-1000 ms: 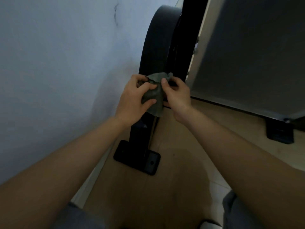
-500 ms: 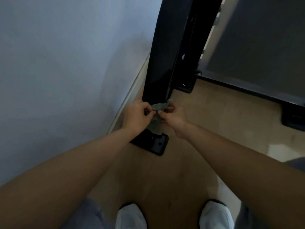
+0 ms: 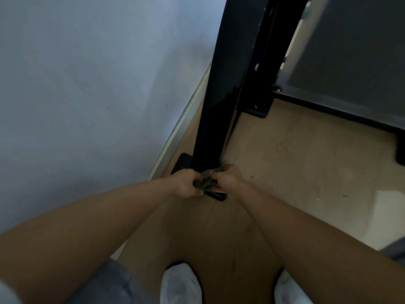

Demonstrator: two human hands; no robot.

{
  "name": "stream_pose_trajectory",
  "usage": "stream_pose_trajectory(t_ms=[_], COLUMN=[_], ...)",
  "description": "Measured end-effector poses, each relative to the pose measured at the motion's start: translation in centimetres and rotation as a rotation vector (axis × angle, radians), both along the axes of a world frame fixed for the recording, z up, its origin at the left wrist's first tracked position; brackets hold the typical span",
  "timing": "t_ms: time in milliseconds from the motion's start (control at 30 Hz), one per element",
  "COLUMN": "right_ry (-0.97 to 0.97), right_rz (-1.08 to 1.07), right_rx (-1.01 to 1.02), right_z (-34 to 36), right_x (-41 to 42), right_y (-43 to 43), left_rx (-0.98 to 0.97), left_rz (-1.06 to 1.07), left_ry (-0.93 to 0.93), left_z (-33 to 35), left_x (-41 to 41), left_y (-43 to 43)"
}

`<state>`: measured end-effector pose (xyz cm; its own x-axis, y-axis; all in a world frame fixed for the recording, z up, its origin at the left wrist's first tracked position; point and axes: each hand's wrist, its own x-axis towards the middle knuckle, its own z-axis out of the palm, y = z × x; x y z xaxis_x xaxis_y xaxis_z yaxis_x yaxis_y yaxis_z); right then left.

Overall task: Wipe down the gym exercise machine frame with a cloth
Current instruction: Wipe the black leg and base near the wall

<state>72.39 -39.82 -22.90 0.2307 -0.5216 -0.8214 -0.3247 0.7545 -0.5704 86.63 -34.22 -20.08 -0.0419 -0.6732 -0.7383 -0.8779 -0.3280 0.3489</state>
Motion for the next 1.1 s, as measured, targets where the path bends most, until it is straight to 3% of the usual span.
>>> stream_pose_trajectory(t_ms=[167,400,633,767,933,1100], right_ry=[0.039,-0.053,-0.056,-0.073,-0.263,-0.274], right_rz=[-0.127,-0.229,-0.226,-0.145,-0.077,0.027], right_rx=[-0.201,-0.542,-0.772,-0.827,-0.757,-0.689], right_z=[1.2,6.0,11.5,15.8,21.5,21.6], right_x=[0.1,-0.7,-0.5,-1.4,-2.7,-3.2], right_y=[-1.6,-6.0,-11.5,-14.4,-16.6,-16.7], left_rx=[-0.327,-0.749,-0.994,-1.135,-1.205,-1.267], left_rz=[0.183,0.237,0.382,0.421,0.439,0.321], left_ry=[-0.003,0.081,0.098,0.059,0.084,-0.138], left_z=[1.9,5.4,8.7,10.8,13.2,13.5], left_x=[1.2,0.1,-1.7,-2.0,-2.6,-2.3], left_y=[-2.6,-6.1,-10.4,-13.4,-16.3,-17.0])
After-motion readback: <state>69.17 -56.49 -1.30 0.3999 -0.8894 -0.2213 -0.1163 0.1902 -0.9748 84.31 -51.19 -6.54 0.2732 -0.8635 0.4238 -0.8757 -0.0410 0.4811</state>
